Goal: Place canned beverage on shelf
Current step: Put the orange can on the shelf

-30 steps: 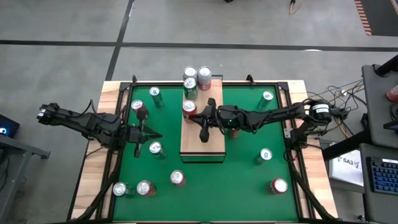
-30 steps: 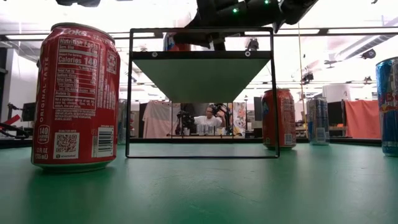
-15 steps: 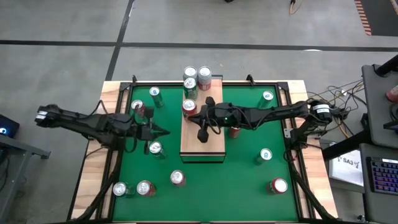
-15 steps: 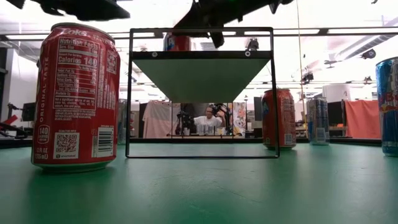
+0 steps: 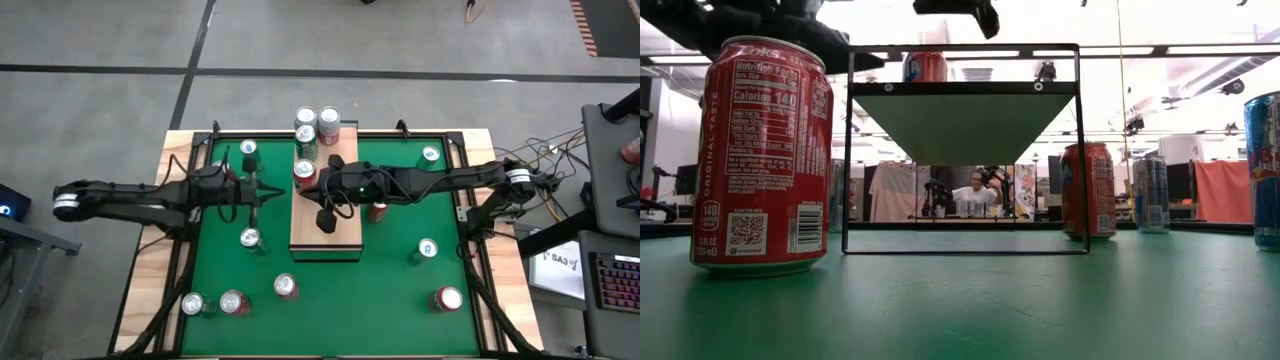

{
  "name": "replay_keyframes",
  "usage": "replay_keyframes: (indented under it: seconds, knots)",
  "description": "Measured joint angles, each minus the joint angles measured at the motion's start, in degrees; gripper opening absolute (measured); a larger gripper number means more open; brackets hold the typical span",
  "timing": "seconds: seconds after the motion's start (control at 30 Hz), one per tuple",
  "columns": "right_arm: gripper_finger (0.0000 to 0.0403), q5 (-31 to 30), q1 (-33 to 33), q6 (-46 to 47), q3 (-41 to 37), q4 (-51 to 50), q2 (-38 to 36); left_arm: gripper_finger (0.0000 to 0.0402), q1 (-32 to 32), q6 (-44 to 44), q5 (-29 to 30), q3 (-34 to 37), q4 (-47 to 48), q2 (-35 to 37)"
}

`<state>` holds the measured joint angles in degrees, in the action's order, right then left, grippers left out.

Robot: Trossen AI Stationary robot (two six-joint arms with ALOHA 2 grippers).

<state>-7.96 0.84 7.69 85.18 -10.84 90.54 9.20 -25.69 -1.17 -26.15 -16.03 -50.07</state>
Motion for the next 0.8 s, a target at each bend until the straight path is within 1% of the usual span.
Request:
replay_keyframes:
  seconds: [0.07,0.23,0.37,0.5,0.8]
  knots:
    - [0.0009,-2.8,0.0,0.4,2.1,-2.5,0.0,0.0000,0.9,0.0,0.0,0.0,-0.9,-1.2]
    - [0.0009,-12.4,-0.2,2.1,5.8,-8.8,0.0,0.0000,1.3,-0.3,-0.1,0.0,-3.8,-4.0]
    - [0.0009,-19.0,-1.2,5.1,6.4,-13.0,0.1,0.0000,1.4,-0.5,-0.1,-1.0,-4.3,-6.0]
    - [0.0009,-19.9,-2.1,8.2,6.0,-15.0,1.0,0.0000,1.4,-0.8,0.0,-2.4,-4.6,-8.1]
    - [0.0009,-20.7,-2.0,9.6,6.0,-14.6,3.3,0.0000,1.5,-2.2,0.1,-4.1,-4.4,-11.6]
